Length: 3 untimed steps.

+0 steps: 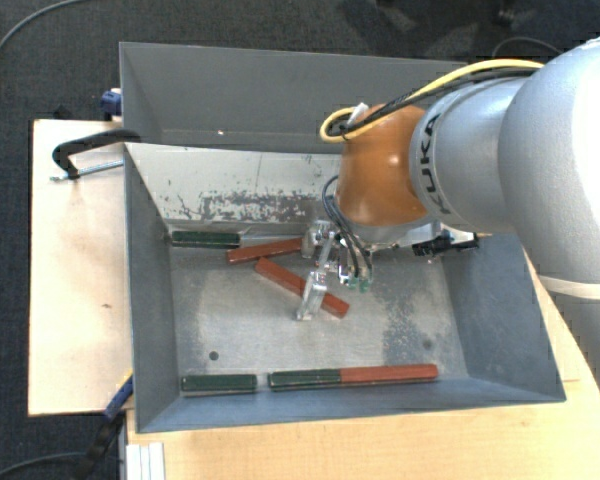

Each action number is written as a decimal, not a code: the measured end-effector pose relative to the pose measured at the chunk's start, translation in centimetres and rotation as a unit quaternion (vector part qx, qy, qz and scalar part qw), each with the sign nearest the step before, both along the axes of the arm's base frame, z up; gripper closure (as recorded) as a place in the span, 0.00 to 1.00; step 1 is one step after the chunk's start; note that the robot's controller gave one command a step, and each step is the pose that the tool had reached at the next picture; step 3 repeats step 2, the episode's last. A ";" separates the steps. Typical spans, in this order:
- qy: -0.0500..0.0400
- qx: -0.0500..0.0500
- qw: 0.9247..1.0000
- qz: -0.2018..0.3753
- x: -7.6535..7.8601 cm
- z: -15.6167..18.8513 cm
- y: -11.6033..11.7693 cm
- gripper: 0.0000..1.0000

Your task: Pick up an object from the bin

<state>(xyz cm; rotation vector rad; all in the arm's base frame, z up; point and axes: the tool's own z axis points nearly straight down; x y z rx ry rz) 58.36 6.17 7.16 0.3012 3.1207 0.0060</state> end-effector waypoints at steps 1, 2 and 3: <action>0.000 -0.001 1.000 0.000 0.0 0.0 -0.1 1.00; -0.004 0.000 1.000 -0.011 -1.3 17.1 -0.4 1.00; -0.004 0.000 1.000 -0.011 -1.3 17.1 -0.4 1.00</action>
Offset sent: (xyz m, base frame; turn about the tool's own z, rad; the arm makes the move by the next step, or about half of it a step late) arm 0.0000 0.0000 0.0000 0.0000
